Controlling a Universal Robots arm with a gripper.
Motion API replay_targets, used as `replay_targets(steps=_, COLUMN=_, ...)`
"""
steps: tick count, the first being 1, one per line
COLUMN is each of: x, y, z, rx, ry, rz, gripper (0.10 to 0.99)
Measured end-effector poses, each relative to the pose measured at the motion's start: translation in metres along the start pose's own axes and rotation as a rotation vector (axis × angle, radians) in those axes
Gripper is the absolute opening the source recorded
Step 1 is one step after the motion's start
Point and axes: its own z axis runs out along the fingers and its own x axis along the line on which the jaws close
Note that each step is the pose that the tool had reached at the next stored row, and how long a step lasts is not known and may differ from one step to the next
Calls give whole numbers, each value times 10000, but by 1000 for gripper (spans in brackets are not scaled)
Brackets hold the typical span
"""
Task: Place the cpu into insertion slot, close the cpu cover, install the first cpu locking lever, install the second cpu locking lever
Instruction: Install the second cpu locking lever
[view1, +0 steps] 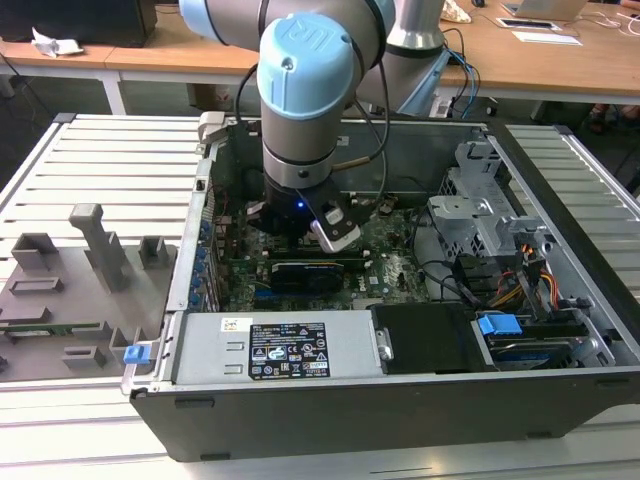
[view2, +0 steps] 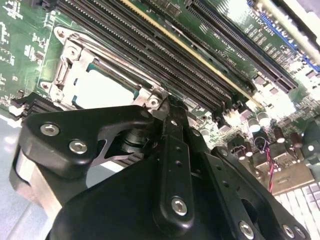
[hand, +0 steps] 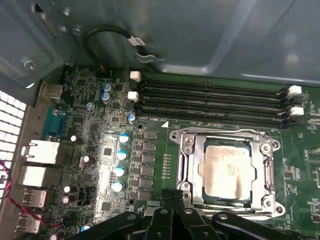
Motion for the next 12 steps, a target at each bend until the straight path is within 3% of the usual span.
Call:
replay_targets(steps=9, x=0, y=44, z=-165, rx=1, ry=-1, rz=1, gripper=110)
replay_targets(steps=12, x=0, y=47, z=-175, rx=-2, ry=-2, rz=-1, gripper=110)
